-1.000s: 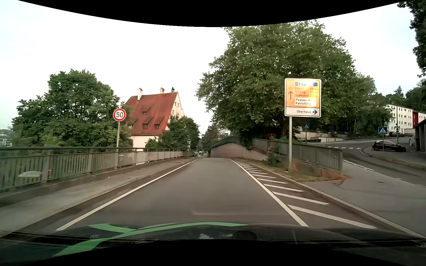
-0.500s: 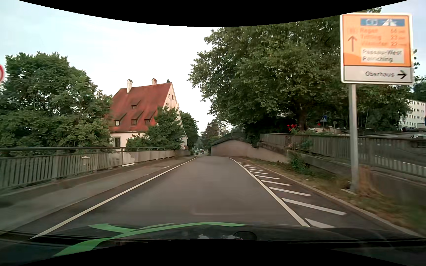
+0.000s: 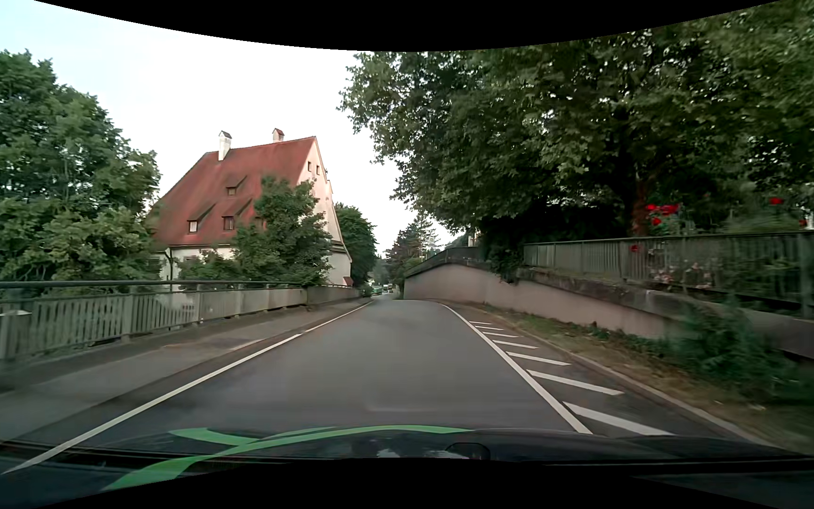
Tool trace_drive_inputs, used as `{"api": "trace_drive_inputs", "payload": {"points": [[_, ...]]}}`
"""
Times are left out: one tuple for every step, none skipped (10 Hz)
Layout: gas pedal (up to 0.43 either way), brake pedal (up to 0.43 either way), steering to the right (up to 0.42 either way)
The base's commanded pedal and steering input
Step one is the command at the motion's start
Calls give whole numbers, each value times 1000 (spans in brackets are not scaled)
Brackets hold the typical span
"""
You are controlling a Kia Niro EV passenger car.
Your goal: Follow the waypoints while adhering to traffic rules and regulations
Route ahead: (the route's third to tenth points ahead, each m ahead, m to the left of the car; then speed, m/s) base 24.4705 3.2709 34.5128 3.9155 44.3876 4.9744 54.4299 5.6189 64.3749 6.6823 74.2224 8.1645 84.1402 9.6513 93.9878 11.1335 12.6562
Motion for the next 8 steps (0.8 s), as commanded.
{"api": "trace_drive_inputs", "payload": {"points": [[150, 0, -6], [150, 0, -5], [150, 0, -5], [150, 0, -6], [150, 0, -6], [150, 0, -6], [150, 0, -7], [150, 0, -7]]}}
